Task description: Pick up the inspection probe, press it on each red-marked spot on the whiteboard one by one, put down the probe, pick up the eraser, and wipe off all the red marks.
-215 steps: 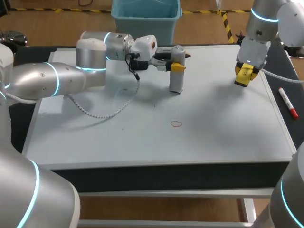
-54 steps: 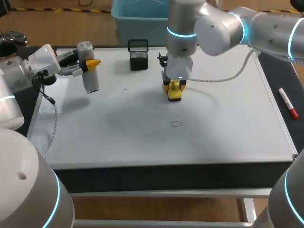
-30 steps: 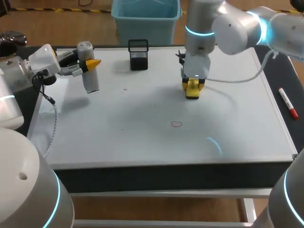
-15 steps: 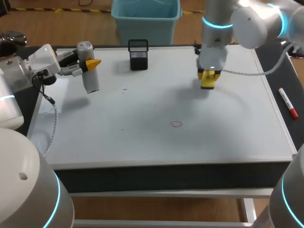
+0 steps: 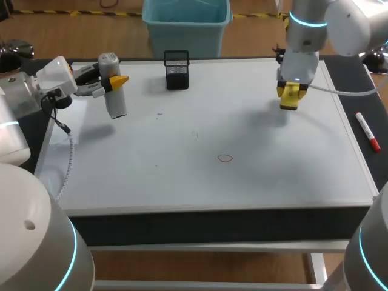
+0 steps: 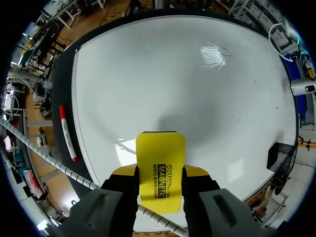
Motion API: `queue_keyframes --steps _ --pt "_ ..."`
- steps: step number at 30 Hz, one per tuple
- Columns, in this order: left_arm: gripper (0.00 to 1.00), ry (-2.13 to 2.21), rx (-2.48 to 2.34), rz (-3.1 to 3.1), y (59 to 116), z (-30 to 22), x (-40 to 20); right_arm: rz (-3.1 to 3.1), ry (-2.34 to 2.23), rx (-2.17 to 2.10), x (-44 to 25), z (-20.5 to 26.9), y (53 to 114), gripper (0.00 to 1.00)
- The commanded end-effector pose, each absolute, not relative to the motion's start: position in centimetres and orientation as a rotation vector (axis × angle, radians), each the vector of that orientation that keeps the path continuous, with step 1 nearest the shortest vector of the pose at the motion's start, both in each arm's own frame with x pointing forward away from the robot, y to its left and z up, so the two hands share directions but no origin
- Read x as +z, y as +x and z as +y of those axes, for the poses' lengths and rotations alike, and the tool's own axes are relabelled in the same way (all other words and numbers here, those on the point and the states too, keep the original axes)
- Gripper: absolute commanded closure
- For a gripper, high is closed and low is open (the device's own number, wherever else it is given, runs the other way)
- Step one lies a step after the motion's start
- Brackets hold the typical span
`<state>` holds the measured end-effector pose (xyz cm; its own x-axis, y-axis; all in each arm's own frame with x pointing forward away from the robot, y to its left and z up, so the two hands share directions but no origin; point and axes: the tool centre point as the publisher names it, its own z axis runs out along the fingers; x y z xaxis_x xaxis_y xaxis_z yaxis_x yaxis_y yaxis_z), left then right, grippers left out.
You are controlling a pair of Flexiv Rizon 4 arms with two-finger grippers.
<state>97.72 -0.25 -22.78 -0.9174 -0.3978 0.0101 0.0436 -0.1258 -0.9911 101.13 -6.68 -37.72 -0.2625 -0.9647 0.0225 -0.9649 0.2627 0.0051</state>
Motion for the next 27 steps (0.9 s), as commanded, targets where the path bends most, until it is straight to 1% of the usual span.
queue_keyframes --steps 1,8,27 --pt "1.0 -0.393 -2.12 1.847 97.68 -0.25 -22.75 -2.484 1.868 0.003 -37.86 -7.44 101.61 1.0" --pt "1.0 -0.393 -2.12 1.847 97.68 -0.25 -22.75 -2.516 1.829 -0.012 -37.72 -8.14 101.5 1.0" --pt "1.0 -0.393 -2.12 1.847 97.68 -0.25 -22.75 -2.516 1.829 -0.012 -37.72 -8.14 101.5 1.0"
